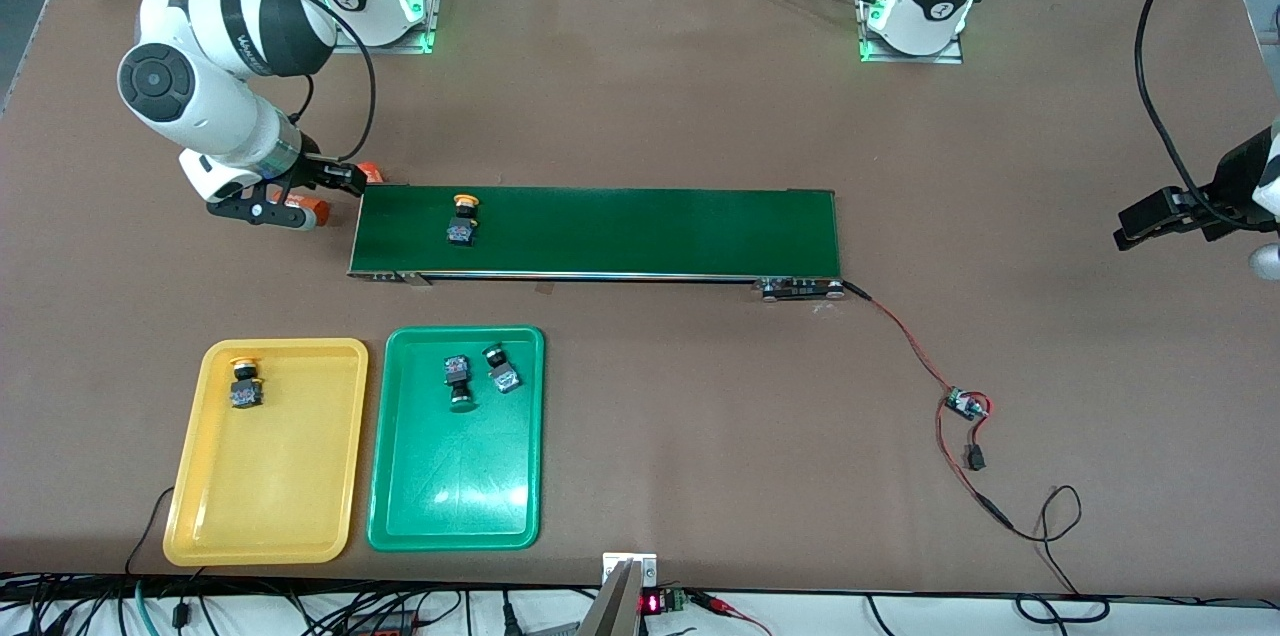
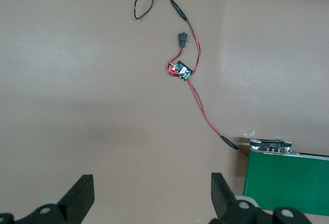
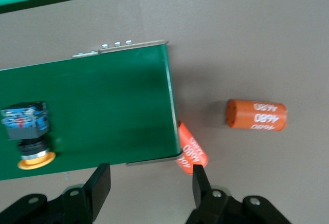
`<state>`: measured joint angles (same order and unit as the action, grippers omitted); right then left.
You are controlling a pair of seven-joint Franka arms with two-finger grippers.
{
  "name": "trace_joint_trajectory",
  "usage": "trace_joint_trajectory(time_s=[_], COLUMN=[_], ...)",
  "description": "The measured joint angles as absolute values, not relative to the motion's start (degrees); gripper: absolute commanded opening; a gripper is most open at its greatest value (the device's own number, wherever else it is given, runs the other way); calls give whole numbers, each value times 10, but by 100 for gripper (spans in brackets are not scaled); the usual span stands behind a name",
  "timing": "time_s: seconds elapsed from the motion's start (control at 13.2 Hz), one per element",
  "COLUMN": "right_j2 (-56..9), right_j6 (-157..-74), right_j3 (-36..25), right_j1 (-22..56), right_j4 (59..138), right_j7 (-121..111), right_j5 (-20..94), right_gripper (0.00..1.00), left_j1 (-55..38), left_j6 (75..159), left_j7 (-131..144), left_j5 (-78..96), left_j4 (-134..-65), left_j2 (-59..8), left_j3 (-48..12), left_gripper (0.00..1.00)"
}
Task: Sort buttons by color to trays
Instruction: 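Move the right gripper back to the second orange-cap button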
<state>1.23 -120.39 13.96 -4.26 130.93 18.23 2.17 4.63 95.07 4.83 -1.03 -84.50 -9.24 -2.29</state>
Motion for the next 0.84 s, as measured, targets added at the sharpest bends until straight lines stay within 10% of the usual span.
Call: trace_joint_trajectory(time_s=[0.84], right_j2=[-72], right_j6=[-1341], right_j3=[143], right_j1=[16], right_j4=[1315], right_j7=[222], right_j5=[-50], right_gripper=[86], left_j1=[50], left_j6=[954], left_j7=[48], left_j5=[-10], left_j4=[-845], left_j2=[-94], left_j3=[-22], left_gripper=[100])
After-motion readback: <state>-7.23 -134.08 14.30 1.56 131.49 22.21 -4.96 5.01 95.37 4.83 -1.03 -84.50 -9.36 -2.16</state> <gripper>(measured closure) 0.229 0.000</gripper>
